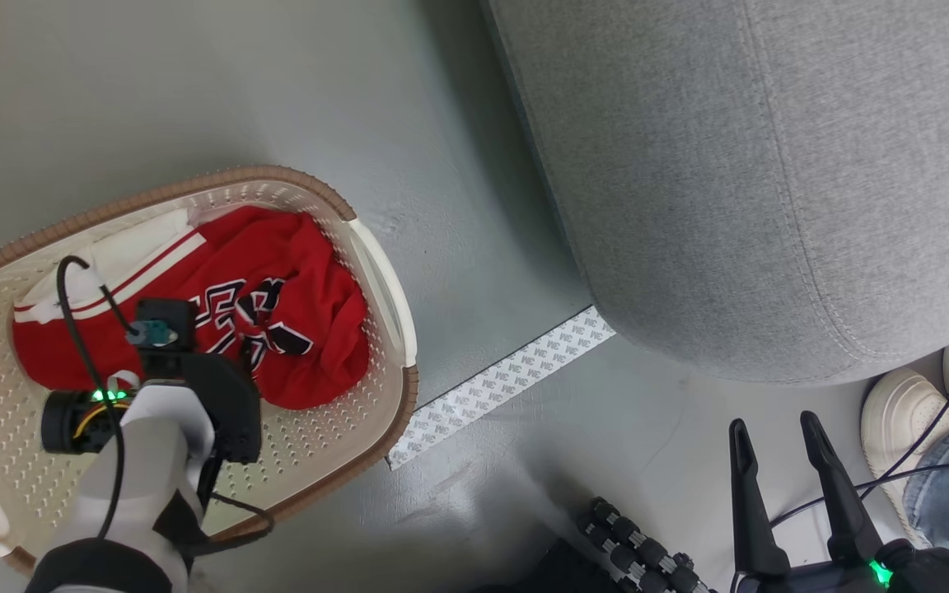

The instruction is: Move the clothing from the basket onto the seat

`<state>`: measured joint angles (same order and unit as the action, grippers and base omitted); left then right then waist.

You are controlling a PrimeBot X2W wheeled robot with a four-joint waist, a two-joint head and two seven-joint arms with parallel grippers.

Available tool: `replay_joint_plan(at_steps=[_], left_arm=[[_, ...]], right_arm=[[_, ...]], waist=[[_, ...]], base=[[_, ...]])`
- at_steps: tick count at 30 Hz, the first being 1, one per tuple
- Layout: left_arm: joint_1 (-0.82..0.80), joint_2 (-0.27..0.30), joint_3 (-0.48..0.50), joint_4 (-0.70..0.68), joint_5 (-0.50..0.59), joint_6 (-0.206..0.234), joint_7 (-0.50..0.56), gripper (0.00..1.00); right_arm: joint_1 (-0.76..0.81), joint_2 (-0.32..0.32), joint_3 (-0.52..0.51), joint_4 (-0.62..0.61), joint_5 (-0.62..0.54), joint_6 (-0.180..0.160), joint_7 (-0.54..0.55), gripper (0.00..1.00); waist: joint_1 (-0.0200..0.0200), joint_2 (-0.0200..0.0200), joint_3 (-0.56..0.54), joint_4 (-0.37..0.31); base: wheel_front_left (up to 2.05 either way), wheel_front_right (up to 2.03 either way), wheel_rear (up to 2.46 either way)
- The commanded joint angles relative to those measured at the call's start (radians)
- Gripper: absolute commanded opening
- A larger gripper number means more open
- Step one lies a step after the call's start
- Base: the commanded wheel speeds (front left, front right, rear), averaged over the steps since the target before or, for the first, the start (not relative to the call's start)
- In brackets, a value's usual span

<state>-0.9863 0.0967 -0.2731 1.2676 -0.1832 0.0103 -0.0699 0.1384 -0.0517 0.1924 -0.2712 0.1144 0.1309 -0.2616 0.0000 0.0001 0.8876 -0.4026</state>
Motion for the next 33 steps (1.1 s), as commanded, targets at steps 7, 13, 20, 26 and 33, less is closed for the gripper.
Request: replay_joint_plan(at_steps=[7, 13, 20, 26, 33], left_arm=[[0.005, -0.018, -0.020, 0.017, -0.009, -0.028, -0.020, 0.00], [0.023, -0.007, -0.011, 0.021, -0.035, -0.053, -0.050, 0.00], [0.035, 0.002, 0.006, 0.022, -0.066, -0.068, -0.135, 0.00], [0.087, -0.036, 0.016, 0.011, -0.122, -0.107, -0.179, 0.00], [0.210, -0.048, -0.093, -0.152, -0.329, -0.138, -0.158, 0.00]], right_arm=[[0.030, 0.002, -0.002, -0.014, -0.002, 0.000, -0.004, 1.00], [-0.008, 0.003, 0.002, -0.009, -0.018, 0.000, -0.004, 1.00], [-0.105, 0.002, 0.040, 0.033, -0.034, 0.000, -0.004, 1.00], [-0.168, 0.002, 0.047, 0.104, -0.051, 0.000, -0.003, 1.00], [-0.210, 0.000, 0.074, 0.207, -0.074, 0.000, -0.003, 1.00]], waist=[[0.0000, -0.0001, 0.006, 0.013], [0.0000, -0.0001, -0.010, 0.016], [0.0000, -0.0001, -0.067, 0.025], [0.0000, -0.0001, -0.221, 0.103], [0.0000, -0.0001, -0.436, 0.212]], base=[[0.00, 0.00, 0.00], [0.00, 0.00, 0.00], [0.00, 0.00, 0.00], [0.00, 0.00, 0.00], [0.00, 0.00, 0.00]])
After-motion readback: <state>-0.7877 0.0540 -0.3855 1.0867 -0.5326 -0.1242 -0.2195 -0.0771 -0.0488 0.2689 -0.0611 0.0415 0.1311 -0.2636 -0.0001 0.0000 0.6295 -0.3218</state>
